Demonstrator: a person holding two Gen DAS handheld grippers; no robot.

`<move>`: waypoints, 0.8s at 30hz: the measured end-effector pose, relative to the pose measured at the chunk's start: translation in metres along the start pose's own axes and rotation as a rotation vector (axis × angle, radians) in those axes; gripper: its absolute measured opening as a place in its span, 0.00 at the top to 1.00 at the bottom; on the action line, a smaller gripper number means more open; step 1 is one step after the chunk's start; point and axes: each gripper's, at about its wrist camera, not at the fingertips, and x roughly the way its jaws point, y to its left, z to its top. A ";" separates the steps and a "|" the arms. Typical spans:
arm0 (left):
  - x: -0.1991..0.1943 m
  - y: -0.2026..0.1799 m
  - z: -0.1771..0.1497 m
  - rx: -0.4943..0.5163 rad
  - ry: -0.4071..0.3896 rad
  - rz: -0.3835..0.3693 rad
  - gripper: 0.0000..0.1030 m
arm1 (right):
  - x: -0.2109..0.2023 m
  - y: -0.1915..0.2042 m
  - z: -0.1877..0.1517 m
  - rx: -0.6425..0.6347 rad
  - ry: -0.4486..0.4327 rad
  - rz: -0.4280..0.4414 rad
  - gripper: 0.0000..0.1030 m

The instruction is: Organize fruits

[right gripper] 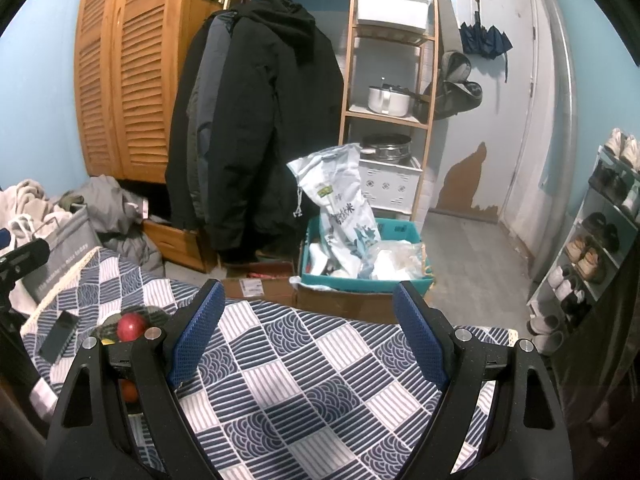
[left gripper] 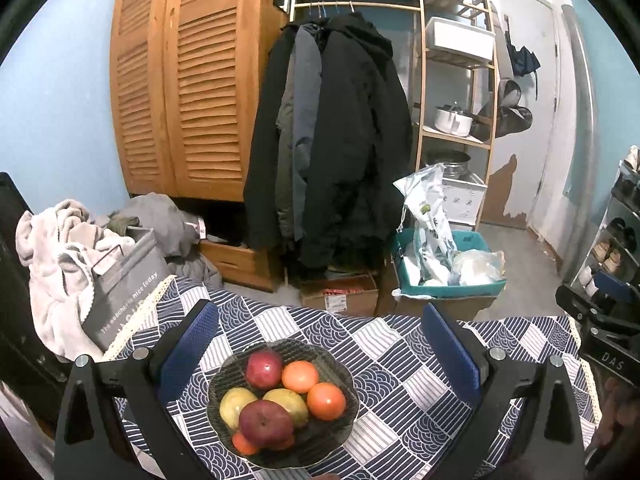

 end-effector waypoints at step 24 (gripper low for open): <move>-0.002 -0.001 -0.001 -0.005 0.009 -0.009 0.01 | -0.001 -0.001 0.000 -0.005 0.002 -0.002 0.18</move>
